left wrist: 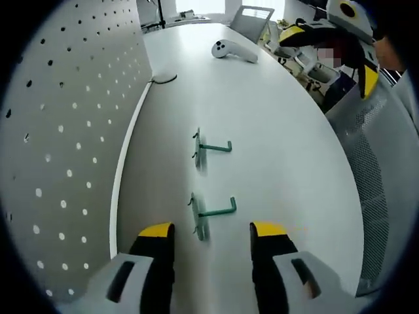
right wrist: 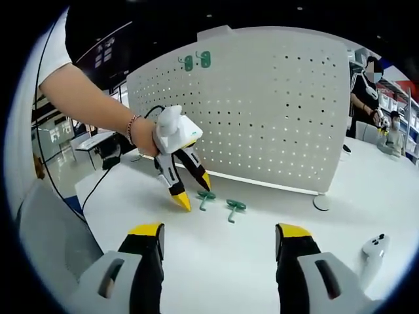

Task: Insert the hook assembly into the mounting plate slot until the hook locks in place.

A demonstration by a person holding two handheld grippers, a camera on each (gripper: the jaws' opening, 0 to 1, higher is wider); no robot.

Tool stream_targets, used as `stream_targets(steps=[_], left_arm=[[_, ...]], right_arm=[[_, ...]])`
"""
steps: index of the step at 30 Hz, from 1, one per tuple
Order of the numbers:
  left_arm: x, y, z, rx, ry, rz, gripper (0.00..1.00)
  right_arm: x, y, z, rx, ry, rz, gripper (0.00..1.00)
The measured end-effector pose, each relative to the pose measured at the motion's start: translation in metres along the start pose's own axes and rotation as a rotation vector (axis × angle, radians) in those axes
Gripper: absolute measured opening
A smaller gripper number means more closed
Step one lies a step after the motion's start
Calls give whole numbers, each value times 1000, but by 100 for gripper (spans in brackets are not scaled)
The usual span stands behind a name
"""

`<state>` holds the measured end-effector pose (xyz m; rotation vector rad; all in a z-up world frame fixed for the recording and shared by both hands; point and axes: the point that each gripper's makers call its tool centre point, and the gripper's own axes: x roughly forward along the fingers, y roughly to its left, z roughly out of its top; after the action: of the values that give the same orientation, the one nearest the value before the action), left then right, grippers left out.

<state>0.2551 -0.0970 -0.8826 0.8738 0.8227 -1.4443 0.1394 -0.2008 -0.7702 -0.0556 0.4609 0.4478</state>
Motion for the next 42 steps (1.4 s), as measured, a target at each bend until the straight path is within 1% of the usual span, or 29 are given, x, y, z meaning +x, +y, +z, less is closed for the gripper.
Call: stream_targets(steps=[6,10,14,18,22,27,36,42], left_arm=[[0,4,0,-33,-1,19,35],[-1,5,0,-37,2,23,31],[-1,5,0,-38,3,27,23],[-1,6,0,-39,0,29,21],[-1,8,0,-47,2,36,16],[-2,8,0,-66,-2,48,14],[-2,12,-1,-73,8,66,7],[-2,12,-1,-77,2,70,6]], right_arm=[[0,0,0,0,0,1,67],[0,0,0,-1,1,0,67],[0,0,0,0,2,1,67],[0,0,0,1,0,1,67],[0,0,0,1,0,-1,67],[0,-1,0,3,-2,-1,67],[0,-1,0,2,-3,-1,66],[0,0,0,-1,-2,0,66]])
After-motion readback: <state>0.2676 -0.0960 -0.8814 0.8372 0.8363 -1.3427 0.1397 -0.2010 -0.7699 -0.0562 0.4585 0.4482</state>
